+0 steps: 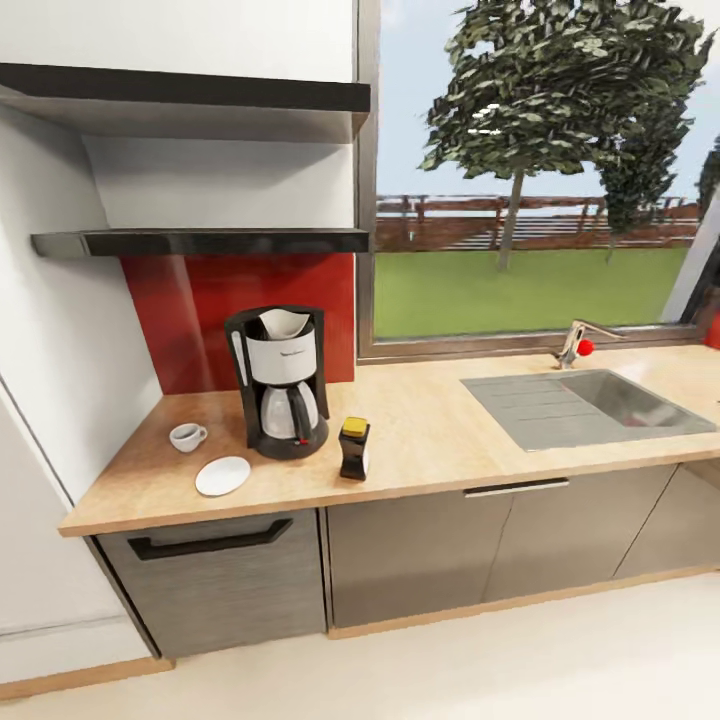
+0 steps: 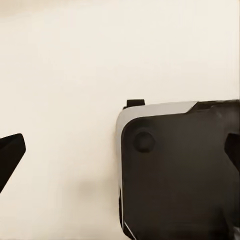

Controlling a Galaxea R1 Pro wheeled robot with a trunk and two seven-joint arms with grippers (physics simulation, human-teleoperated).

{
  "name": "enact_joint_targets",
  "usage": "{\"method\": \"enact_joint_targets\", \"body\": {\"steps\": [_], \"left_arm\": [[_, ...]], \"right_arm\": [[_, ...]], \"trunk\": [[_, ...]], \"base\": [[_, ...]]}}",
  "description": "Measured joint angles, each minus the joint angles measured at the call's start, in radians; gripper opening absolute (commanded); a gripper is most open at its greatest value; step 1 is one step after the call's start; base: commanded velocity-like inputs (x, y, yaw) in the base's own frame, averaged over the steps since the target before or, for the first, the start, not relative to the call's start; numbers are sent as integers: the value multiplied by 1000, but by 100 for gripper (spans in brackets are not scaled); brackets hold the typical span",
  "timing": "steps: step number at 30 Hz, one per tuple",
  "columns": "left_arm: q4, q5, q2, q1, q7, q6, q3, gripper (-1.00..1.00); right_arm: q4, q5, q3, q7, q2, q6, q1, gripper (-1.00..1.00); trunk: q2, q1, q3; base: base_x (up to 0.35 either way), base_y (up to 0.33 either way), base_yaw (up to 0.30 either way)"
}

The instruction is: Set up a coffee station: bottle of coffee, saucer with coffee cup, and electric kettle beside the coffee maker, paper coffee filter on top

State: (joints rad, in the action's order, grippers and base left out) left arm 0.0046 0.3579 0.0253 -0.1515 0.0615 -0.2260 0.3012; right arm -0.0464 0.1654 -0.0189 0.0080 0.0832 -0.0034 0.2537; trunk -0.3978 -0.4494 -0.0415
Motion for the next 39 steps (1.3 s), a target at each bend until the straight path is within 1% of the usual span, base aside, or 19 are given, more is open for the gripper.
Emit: {"method": "enact_joint_targets", "body": {"steps": [2, 7, 16, 22, 39], "left_arm": [[18, 0, 1, 2, -1, 1, 1, 100], [30, 2, 7, 4, -1, -2, 1, 100], [30, 1, 2, 4, -2, -3, -1, 100], [30, 2, 7, 4, -2, -2, 0, 100], [30, 1, 6, 4, -2, -3, 0, 100]], "right_arm": [[0, 0, 1, 1, -2, 1, 0, 100], [0, -1, 1, 2, -6, 2, 0, 100], [0, -1, 0, 2, -7, 2, 0, 100], [0, -1, 3, 2, -5, 2, 0, 100], [0, -1, 4, -1, -5, 2, 0, 100]], "trunk": [[0, 0, 0], [0, 0, 1], [0, 0, 5], [0, 0, 9], [0, 0, 18]], "base": [[0, 0, -274], [0, 0, -274], [0, 0, -274], [0, 0, -274], [0, 0, -274]]}}
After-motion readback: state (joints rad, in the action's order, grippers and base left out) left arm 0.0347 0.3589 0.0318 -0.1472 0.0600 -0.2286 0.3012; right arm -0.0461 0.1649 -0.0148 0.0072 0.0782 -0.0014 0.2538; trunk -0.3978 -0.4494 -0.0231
